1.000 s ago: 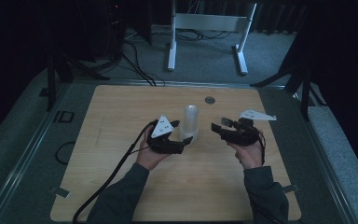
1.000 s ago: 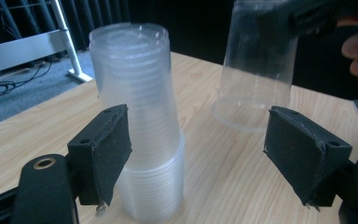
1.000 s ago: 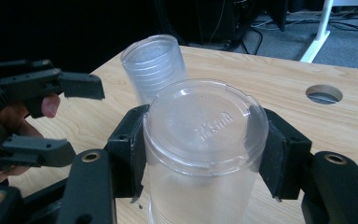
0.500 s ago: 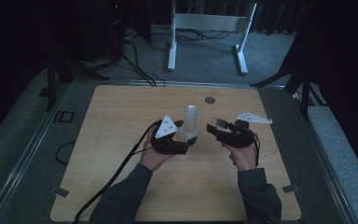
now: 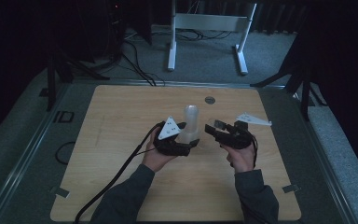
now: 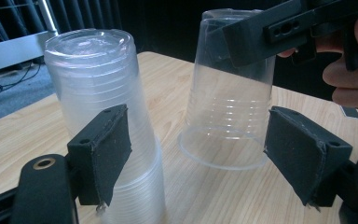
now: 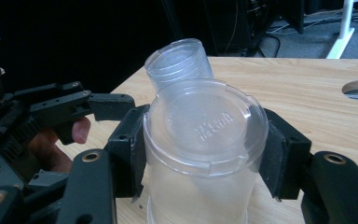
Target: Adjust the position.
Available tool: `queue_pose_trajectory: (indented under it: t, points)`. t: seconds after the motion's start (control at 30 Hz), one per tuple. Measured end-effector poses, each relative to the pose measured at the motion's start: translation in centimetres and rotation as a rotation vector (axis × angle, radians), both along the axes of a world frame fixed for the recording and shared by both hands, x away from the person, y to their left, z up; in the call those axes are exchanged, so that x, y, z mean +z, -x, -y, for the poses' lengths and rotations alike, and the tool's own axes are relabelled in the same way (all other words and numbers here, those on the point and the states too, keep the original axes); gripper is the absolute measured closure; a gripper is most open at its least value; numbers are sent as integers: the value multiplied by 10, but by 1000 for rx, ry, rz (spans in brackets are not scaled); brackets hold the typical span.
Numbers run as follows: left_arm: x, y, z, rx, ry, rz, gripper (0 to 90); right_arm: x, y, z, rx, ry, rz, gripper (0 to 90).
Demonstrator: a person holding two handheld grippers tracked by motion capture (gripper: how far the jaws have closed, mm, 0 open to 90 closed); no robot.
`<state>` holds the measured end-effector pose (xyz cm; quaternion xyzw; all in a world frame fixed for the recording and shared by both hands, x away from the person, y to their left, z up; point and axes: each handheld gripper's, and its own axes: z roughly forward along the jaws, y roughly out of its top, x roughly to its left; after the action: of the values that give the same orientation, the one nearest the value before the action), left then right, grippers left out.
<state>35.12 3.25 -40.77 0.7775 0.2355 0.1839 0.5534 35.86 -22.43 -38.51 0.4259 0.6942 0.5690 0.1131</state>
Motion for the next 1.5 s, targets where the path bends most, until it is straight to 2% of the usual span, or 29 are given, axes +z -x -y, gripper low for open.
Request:
queue_pose_trajectory:
  t: [0.33, 0.57, 0.9, 1.07, 1.17, 1.5]
  points:
    - [4, 0, 1, -5, 18, 5, 222, -4, 3, -4, -6, -55, -6, 414]
    - [-1, 0, 6, -21, 17, 3, 222, -6, 4, -5, -7, -97, -17, 414]
    - [-4, -1, 10, -43, 18, 1, 221, -10, 3, -7, 18, -171, -44, 415]
    - [-5, 0, 11, -47, 19, 2, 221, -11, 3, -8, 22, -184, -51, 415]
    - [-6, 0, 12, -51, 18, 1, 221, -13, 2, -8, 29, -221, -65, 415]
    - [-9, -1, 15, -65, 8, -7, 216, -15, 2, -9, 45, -255, -76, 417]
